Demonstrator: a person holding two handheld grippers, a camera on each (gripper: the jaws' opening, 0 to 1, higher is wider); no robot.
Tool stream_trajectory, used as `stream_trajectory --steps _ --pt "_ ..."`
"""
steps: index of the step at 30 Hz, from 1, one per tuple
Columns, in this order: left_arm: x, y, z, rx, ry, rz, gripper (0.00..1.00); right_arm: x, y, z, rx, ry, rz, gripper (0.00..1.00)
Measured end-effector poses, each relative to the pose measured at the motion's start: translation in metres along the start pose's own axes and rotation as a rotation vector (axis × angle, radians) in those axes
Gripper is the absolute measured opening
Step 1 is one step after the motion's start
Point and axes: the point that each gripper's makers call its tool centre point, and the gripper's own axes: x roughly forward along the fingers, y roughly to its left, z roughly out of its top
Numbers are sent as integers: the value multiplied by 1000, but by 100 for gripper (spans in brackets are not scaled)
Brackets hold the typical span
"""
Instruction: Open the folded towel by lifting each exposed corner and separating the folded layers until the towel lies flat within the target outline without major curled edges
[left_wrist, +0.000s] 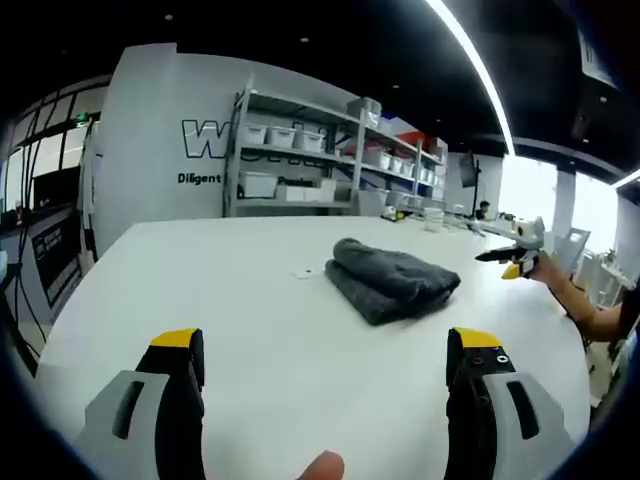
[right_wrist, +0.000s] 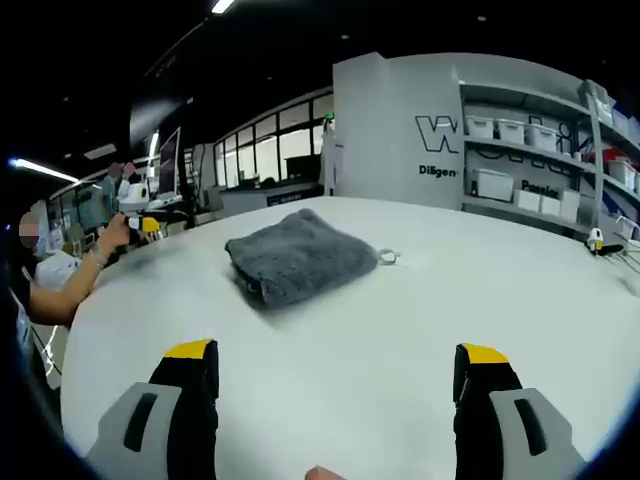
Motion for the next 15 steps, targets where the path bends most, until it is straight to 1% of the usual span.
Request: stream_trajectory --steps 5,10,15 --pt "0 0 1 -2 -2 -3 100 1 0 -1 -6 6 2 100" --pt "0 0 1 -1 0 -2 100 -2 -4 1 -3 -1 -13 100" --pt "-1 1 2 -3 -2 -4 100 -3 -3 1 0 -3 -12 100"
